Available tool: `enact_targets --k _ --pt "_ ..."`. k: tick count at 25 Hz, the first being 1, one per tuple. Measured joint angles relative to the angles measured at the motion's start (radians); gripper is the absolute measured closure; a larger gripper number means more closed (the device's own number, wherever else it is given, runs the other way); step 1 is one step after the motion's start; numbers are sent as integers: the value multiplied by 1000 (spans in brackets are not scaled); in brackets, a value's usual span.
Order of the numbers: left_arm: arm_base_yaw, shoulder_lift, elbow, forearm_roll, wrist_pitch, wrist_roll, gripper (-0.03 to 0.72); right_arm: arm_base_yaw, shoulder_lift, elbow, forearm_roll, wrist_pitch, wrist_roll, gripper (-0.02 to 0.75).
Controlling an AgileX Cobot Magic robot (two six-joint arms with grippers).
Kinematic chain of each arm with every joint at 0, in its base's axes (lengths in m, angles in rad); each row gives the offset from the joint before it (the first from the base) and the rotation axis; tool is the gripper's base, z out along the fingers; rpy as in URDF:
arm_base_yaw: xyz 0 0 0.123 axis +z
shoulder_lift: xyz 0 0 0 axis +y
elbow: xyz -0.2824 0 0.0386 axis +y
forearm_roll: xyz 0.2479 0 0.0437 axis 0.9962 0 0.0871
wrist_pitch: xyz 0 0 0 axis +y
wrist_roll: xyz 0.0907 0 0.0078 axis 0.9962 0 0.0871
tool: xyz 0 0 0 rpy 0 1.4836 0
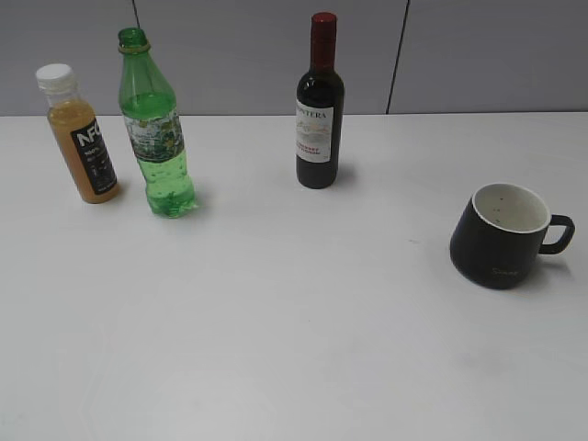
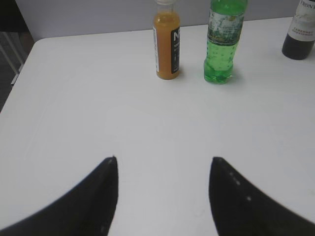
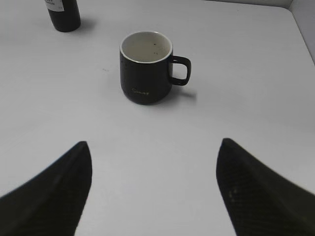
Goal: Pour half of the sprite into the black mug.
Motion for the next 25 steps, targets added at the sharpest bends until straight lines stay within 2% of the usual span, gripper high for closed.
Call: enact_targets --k 13,25 --pt "0 0 0 0 0 0 240 0 -1 -7 -1 -13 0 141" --pt "0 0 0 0 0 0 240 0 42 2 -6 -365 0 143"
